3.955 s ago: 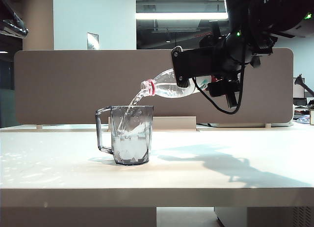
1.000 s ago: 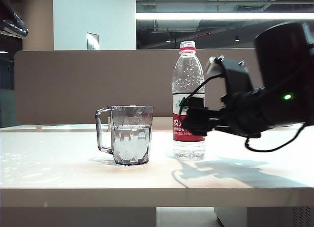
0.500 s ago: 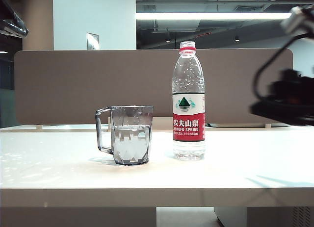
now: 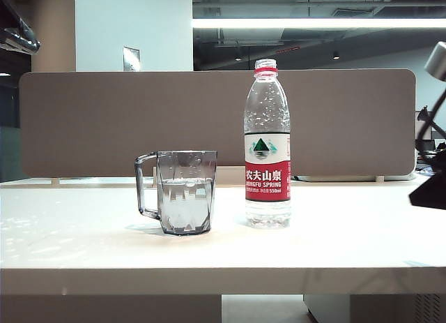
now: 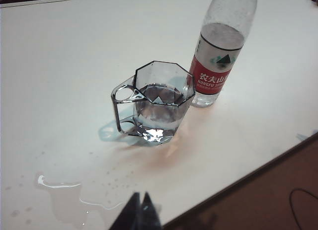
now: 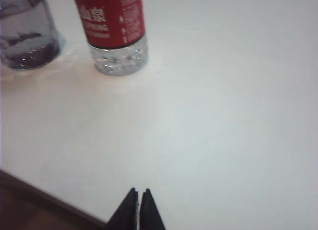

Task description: Pick up the mineral water bottle on the table and pour water into the mug until it's half full.

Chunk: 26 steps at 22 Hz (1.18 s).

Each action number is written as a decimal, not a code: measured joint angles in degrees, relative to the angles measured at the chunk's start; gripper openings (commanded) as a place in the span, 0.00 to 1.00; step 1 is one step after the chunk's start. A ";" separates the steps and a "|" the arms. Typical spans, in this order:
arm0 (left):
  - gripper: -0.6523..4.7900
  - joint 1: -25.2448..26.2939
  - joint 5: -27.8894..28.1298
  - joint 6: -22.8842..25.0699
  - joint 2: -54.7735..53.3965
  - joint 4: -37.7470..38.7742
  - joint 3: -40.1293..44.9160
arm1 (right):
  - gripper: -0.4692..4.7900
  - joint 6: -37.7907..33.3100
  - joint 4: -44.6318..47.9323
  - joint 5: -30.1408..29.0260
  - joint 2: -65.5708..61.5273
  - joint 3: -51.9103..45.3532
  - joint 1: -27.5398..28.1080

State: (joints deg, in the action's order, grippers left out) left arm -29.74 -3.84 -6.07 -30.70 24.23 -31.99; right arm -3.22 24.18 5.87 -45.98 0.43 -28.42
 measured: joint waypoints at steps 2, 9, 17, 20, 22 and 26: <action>0.11 0.00 0.00 0.00 0.00 0.00 0.00 | 0.15 0.02 -3.41 0.13 3.43 0.00 2.64; 0.11 0.00 0.00 0.00 0.00 0.00 0.00 | 0.15 -0.15 -20.41 -8.98 19.47 0.02 17.11; 0.11 0.00 0.00 0.00 0.00 0.00 0.00 | 0.15 -0.17 -31.45 -13.40 32.87 0.02 23.10; 0.11 0.00 0.00 0.00 -0.02 -0.02 0.00 | 0.15 -0.17 -34.62 -8.52 37.75 0.02 23.08; 0.11 0.00 0.00 0.00 -0.02 0.00 0.00 | 0.15 -0.17 -35.06 -7.15 38.25 0.02 23.08; 0.11 0.00 0.00 0.00 -0.02 0.00 0.00 | 0.15 -0.17 -35.41 -6.23 39.26 0.02 23.08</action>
State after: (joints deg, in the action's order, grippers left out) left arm -29.74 -3.84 -6.07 -30.72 24.23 -31.99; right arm -3.40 -11.22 -0.36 -6.72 0.45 -5.34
